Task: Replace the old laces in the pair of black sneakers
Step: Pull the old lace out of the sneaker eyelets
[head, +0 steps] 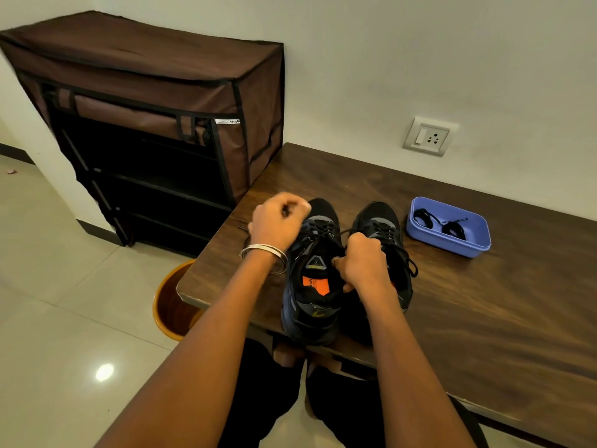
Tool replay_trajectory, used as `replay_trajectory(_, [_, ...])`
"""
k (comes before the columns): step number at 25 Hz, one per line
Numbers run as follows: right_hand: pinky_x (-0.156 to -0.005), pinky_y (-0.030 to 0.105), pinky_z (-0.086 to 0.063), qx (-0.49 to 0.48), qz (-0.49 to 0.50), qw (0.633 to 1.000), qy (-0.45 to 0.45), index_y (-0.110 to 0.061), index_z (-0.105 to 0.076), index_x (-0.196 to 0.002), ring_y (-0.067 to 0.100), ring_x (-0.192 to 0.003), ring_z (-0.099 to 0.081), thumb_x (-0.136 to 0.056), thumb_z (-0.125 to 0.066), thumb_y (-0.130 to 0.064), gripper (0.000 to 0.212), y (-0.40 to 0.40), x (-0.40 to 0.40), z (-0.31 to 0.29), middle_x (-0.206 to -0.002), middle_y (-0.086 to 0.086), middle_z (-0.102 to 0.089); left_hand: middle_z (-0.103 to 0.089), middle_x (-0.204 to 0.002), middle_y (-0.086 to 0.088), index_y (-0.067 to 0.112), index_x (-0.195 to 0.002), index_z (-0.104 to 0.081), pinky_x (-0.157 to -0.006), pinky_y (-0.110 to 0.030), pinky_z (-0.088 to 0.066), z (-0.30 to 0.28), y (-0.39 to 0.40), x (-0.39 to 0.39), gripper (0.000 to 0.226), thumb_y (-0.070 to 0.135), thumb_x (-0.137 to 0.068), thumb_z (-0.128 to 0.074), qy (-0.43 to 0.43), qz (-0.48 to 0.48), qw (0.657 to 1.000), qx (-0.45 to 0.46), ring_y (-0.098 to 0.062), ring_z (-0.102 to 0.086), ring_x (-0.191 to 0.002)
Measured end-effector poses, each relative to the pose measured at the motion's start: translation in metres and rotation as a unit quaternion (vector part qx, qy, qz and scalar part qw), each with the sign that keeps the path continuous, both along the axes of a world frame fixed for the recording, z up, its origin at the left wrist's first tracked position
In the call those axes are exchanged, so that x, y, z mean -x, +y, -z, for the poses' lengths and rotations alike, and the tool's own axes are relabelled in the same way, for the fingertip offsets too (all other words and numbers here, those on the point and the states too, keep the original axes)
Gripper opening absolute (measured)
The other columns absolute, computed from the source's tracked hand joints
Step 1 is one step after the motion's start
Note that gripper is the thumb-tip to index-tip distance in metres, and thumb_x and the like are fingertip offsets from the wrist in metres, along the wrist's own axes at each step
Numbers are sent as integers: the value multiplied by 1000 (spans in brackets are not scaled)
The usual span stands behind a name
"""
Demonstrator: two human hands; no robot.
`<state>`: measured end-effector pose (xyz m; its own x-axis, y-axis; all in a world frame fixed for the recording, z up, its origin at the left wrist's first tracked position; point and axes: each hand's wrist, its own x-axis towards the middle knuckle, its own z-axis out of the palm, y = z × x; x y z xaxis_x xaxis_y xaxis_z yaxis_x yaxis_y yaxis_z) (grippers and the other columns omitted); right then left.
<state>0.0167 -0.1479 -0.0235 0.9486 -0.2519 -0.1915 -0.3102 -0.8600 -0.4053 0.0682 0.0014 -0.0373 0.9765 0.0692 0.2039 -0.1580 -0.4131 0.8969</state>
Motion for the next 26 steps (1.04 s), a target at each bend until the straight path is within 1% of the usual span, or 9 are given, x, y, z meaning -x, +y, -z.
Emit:
replay_trajectory(4, [-76, 44, -60, 5, -7, 1000, 0, -9, -49, -90, 36, -81, -70, -91, -65, -19, 19, 0, -1, 1, -96, 14, -59, -57, -113, 6, 23, -100, -70, -96, -48, -32, -8, -34, 9, 21, 31, -90, -53, -20, 72, 907, -415, -21, -45, -114])
replay_trajectory(10, [-78, 48, -59, 0, -7, 1000, -15, -8, -52, -92, 38, -85, -68, -91, -64, -18, 15, 0, -1, 6, -100, 17, -62, -63, -105, 3, 24, -96, -70, -92, -46, -34, -8, -46, 15, 16, 24, -93, -54, -60, 35, 890, -451, -23, -52, -107])
replay_trajectory(13, [-78, 48, -59, 13, -8, 1000, -15, -8, -53, -94, 40, -89, -67, -93, -60, -14, 9, 1, -2, 6, -105, 19, -60, -69, -93, 3, 26, -78, -68, -91, -41, -42, -8, -40, 13, 17, 18, -89, -56, -1, 22, 962, -273, -20, -60, -94])
replay_trajectory(16, [-79, 50, -58, 25, -14, 1000, -11, -6, -54, -96, 43, -92, -65, -95, -56, -10, 5, 3, -3, 6, -108, 21, -57, -72, -83, -7, 15, -75, -64, -77, -34, -58, -13, -33, 8, 22, 5, -92, -53, 69, -17, 991, 114, -16, -69, -71])
replay_trajectory(20, [-77, 49, -59, 25, -14, 999, -15, -8, -44, -86, 43, -88, -67, -94, -57, -8, 15, 6, -4, 6, -103, 20, -58, -50, -62, -5, 11, -79, -49, -51, -29, -51, -28, -21, -1, 25, 4, -99, -37, 133, -78, 785, 600, -15, -48, -44])
replay_trajectory(21, [-77, 50, -59, 24, -15, 999, -16, -8, -44, -86, 43, -88, -67, -93, -59, -9, 16, 6, -4, 5, -103, 20, -59, -46, -62, -4, 12, -79, -49, -45, -24, -43, -27, -17, -3, 23, 6, -99, -38, 124, -75, 798, 585, -12, -42, -42])
replay_trajectory(22, [-77, 50, -59, 23, -15, 1000, -16, -8, -45, -86, 43, -87, -67, -92, -60, -10, 16, 6, -4, 5, -103, 20, -60, -47, -64, -2, 13, -80, -52, -44, -23, -39, -26, -13, -3, 20, 10, -98, -44, 104, -58, 872, 475, -10, -41, -44])
replay_trajectory(24, [-77, 49, -59, 17, -18, 1000, -17, -8, -47, -88, 42, -87, -68, -91, -62, -13, 16, 5, -4, 5, -103, 20, -61, -60, -73, 2, 16, -85, -66, -56, -21, -46, -18, -11, 3, 10, 21, -92, -60, 33, 24, 997, 59, -6, -51, -58])
replay_trajectory(26, [-78, 48, -59, 17, -23, 999, -23, -7, -51, -94, 41, -86, -68, -92, -63, -17, 16, 4, -3, 5, -103, 20, -62, -68, -90, 0, 18, -94, -74, -77, -22, -49, -10, -17, 7, 12, 26, -86, -69, 7, 125, 967, -221, -10, -61, -80])
